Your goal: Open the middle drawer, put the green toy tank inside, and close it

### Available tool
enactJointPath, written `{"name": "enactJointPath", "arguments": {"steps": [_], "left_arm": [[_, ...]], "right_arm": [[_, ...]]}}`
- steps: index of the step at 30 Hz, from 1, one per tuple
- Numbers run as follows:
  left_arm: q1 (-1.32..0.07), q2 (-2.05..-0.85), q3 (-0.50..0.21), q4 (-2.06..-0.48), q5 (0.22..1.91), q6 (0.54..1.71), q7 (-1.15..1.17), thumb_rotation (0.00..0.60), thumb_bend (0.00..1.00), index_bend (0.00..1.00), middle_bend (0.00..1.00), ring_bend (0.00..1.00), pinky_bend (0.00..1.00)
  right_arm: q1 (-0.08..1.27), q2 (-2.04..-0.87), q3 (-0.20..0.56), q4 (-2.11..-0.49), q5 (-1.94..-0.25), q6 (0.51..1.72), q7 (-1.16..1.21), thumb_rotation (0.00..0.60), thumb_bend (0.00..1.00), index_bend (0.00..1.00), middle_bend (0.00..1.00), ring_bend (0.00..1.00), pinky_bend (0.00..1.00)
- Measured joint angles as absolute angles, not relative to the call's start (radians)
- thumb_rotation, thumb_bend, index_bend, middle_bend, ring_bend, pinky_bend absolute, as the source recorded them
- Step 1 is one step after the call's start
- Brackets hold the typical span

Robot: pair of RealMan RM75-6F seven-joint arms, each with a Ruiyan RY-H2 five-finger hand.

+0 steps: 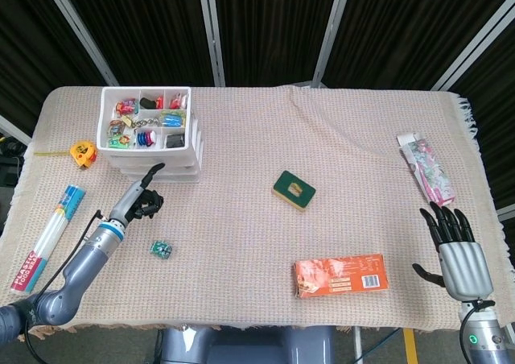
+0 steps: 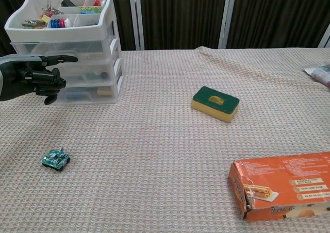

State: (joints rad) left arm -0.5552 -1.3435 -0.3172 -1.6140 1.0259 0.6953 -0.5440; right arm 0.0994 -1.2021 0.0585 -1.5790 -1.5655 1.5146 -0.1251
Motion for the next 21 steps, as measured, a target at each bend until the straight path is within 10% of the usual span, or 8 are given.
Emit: {"name": "enactJointPath", "arguments": {"steps": [21], "left_arm": [[-0.481, -1.248, -0.277, -1.724, 1.172, 0.83, -0.52, 0.6, 1.0, 0.07, 0.91, 0.88, 0.71]], "right_arm": [[0.098, -1.203, 0.056, -1.579, -1.573, 1.52, -0.124, 0.6, 0.0, 0.08, 0.0, 0.0, 0.0]]}}
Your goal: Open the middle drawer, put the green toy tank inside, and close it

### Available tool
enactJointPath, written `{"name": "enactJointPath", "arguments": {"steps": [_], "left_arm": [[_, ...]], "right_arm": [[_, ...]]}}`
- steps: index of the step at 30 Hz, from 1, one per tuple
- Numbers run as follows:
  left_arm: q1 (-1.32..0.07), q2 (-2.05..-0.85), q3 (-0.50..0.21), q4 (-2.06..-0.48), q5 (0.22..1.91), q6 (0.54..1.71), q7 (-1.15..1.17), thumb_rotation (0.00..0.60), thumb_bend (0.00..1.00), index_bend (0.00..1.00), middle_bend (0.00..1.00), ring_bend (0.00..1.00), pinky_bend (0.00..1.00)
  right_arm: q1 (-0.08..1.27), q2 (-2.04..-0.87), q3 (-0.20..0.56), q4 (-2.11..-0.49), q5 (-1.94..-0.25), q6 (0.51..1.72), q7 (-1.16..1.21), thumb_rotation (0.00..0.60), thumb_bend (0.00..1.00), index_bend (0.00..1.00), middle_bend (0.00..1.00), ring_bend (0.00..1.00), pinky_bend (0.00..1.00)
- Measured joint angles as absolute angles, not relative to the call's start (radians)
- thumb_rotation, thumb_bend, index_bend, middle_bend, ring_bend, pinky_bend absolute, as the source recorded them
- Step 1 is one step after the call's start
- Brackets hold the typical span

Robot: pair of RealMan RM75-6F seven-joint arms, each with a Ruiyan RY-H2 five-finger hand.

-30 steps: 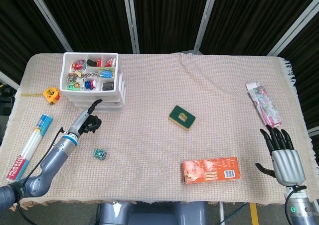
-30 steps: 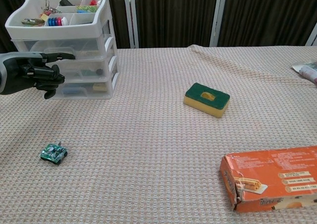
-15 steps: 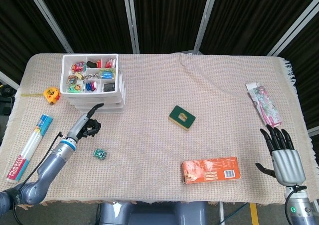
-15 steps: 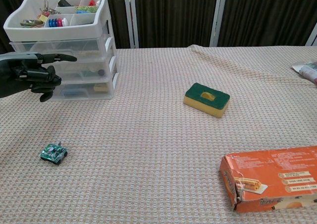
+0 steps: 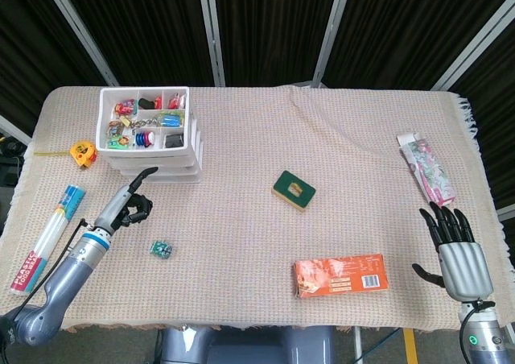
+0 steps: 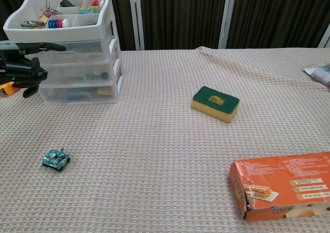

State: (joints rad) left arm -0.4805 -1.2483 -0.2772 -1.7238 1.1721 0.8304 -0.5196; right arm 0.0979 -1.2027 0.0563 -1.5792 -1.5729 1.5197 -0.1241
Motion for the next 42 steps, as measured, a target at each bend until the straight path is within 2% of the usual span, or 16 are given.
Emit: {"name": "enactJointPath", "arguments": {"steps": [10, 20, 28, 42], "left_arm": [[-0.452, -1.222, -0.251, -1.755, 1.211, 1.005, -0.2, 0.6, 1.0, 0.06, 0.92, 0.88, 0.71], [-0.443, -1.21, -0.229, -1.749, 1.1, 1.107, 0.087, 0.6, 1.0, 0.12, 0.92, 0.88, 0.72], [-0.438, -1.198, -0.227, -1.707, 1.036, 1.122, 0.12, 0.6, 1.0, 0.14, 0.92, 0.88, 0.72], [-0.472, -1.231, -0.234, -1.662, 0.971, 1.076, 0.132, 0.6, 1.0, 0.14, 0.92, 0.88, 0.72]], "right_arm": [[0.098, -1.202, 0.056, -1.581, -1.572, 1.518, -0.122, 0.6, 0.0, 0.08, 0.0, 0.0, 0.0], [0.097, -1.202, 0.056, -1.582, -1.572, 1.52, -0.124, 0.6, 0.0, 0.08, 0.0, 0.0, 0.0], [0.098, -1.202, 0.056, -1.582, -1.573, 1.519, -0.123, 0.6, 0.0, 0.08, 0.0, 0.0, 0.0], [0.097, -1.203, 0.056, -1.582, -1.573, 1.52, -0.123, 0.6, 0.0, 0.08, 0.0, 0.0, 0.0]]}}
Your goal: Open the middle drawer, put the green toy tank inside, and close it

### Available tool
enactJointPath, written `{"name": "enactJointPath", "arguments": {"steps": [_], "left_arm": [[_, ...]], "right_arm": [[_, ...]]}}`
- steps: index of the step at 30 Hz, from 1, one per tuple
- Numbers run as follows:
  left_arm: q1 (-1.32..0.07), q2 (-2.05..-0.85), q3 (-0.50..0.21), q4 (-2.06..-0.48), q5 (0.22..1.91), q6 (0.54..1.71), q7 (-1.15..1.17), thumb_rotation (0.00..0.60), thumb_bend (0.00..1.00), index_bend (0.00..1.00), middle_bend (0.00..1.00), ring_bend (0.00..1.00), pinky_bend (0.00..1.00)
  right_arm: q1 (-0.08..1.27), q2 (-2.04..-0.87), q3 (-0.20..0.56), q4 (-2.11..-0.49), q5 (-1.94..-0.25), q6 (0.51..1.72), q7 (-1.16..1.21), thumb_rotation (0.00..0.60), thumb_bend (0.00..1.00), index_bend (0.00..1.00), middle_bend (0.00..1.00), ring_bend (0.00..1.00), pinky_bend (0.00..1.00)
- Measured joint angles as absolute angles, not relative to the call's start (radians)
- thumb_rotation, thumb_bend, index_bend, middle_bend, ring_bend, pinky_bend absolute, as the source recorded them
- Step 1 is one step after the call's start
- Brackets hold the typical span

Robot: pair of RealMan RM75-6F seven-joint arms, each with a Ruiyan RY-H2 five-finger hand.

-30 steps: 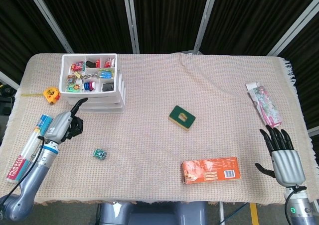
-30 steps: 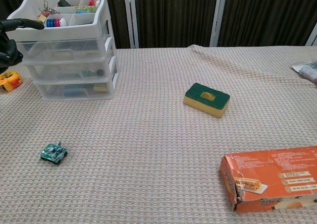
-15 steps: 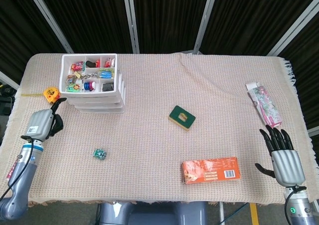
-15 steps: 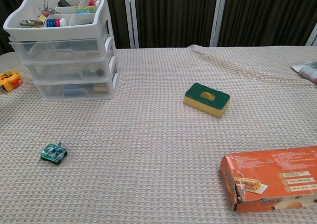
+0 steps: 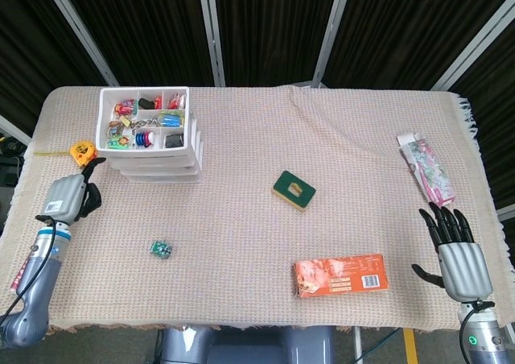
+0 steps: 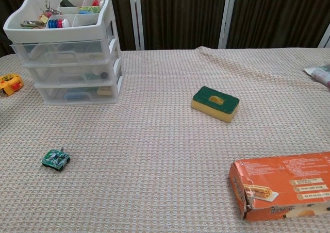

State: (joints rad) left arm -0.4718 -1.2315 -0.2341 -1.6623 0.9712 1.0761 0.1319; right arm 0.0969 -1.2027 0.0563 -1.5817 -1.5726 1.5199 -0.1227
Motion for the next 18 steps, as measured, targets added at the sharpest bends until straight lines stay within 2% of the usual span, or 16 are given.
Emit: {"name": "enactJointPath", "arguments": {"steps": [8, 10, 18], "left_arm": [[-0.491, -1.256, -0.239, -1.657, 0.952, 1.073, 0.153, 0.6, 1.0, 0.14, 0.92, 0.88, 0.72], [-0.494, -1.258, -0.238, -1.657, 0.944, 1.072, 0.16, 0.6, 1.0, 0.17, 0.92, 0.88, 0.72], [-0.503, -1.258, -0.243, -1.671, 0.92, 1.068, 0.169, 0.6, 1.0, 0.41, 0.92, 0.88, 0.72]], "right_arm": [[0.097, -1.202, 0.056, -1.582, -1.572, 1.519, -0.121, 0.6, 0.0, 0.08, 0.0, 0.0, 0.0], [0.097, -1.202, 0.056, -1.582, -1.573, 1.52, -0.121, 0.6, 0.0, 0.08, 0.0, 0.0, 0.0], [0.097, -1.202, 0.056, -1.582, -1.571, 1.519, -0.121, 0.6, 0.0, 0.08, 0.0, 0.0, 0.0]]}}
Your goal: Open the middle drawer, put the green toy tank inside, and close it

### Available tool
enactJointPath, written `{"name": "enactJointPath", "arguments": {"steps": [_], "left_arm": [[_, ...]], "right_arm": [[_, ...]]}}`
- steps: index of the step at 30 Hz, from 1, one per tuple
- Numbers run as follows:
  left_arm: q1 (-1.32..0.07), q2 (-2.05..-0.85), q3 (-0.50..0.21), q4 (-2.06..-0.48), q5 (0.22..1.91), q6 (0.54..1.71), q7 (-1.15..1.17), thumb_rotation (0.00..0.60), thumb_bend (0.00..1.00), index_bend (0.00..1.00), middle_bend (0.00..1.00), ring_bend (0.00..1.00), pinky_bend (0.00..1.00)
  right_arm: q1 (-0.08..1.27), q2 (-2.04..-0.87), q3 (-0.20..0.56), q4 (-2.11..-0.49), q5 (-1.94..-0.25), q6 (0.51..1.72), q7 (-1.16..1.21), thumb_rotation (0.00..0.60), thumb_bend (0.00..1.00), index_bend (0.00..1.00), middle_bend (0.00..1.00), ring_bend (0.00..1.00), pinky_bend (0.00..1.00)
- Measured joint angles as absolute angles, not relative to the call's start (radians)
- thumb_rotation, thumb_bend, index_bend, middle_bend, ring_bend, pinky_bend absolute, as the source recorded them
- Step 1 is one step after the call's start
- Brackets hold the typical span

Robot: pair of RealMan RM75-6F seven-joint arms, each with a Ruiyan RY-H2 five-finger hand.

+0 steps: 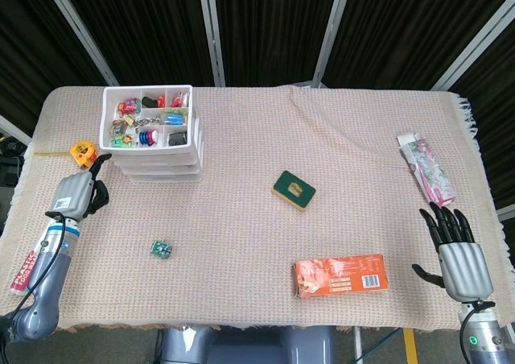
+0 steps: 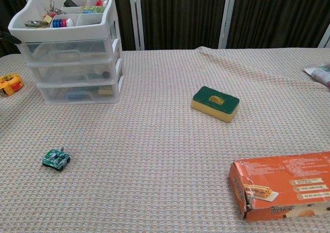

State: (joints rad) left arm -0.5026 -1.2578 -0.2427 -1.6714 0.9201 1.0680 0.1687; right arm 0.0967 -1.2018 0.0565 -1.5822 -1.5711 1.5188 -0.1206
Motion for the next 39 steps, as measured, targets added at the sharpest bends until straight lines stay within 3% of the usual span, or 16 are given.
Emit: {"name": "enactJointPath", "arguments": {"steps": [5, 15, 24, 28, 30, 33, 39], "left_arm": [[-0.499, -1.238, -0.244, -1.695, 0.928, 1.066, 0.155, 0.6, 1.0, 0.54, 0.92, 0.88, 0.72], [-0.498, -1.194, -0.261, -1.742, 0.944, 1.075, 0.133, 0.6, 1.0, 0.66, 0.92, 0.88, 0.72], [-0.505, -1.171, -0.268, -1.768, 0.927, 1.067, 0.134, 0.6, 1.0, 0.69, 0.92, 0.88, 0.72], [-0.505, -1.16, -0.268, -1.782, 0.927, 1.065, 0.13, 0.6, 1.0, 0.63, 0.92, 0.88, 0.72], [-0.503, -1.153, -0.269, -1.793, 0.932, 1.067, 0.122, 0.6, 1.0, 0.48, 0.92, 0.88, 0.72], [-0.5, -1.147, -0.268, -1.801, 0.946, 1.074, 0.114, 0.6, 1.0, 0.36, 0.92, 0.88, 0.72], [-0.5, -1.142, -0.263, -1.806, 0.96, 1.079, 0.11, 0.6, 1.0, 0.4, 0.92, 0.88, 0.72]], "right_arm": [[0.097, -1.202, 0.056, -1.583, -1.572, 1.519, -0.122, 0.6, 0.0, 0.08, 0.0, 0.0, 0.0], [0.096, -1.203, 0.057, -1.583, -1.573, 1.521, -0.123, 0.6, 0.0, 0.08, 0.0, 0.0, 0.0], [0.096, -1.202, 0.057, -1.583, -1.572, 1.521, -0.121, 0.6, 0.0, 0.08, 0.0, 0.0, 0.0], [0.096, -1.203, 0.057, -1.583, -1.571, 1.52, -0.122, 0.6, 0.0, 0.08, 0.0, 0.0, 0.0], [0.096, -1.203, 0.057, -1.583, -1.571, 1.52, -0.122, 0.6, 0.0, 0.08, 0.0, 0.0, 0.0], [0.096, -1.203, 0.057, -1.584, -1.571, 1.519, -0.123, 0.6, 0.0, 0.08, 0.0, 0.0, 0.0], [0.096, -1.202, 0.057, -1.584, -1.57, 1.52, -0.123, 0.6, 0.0, 0.08, 0.0, 0.0, 0.0]]}}
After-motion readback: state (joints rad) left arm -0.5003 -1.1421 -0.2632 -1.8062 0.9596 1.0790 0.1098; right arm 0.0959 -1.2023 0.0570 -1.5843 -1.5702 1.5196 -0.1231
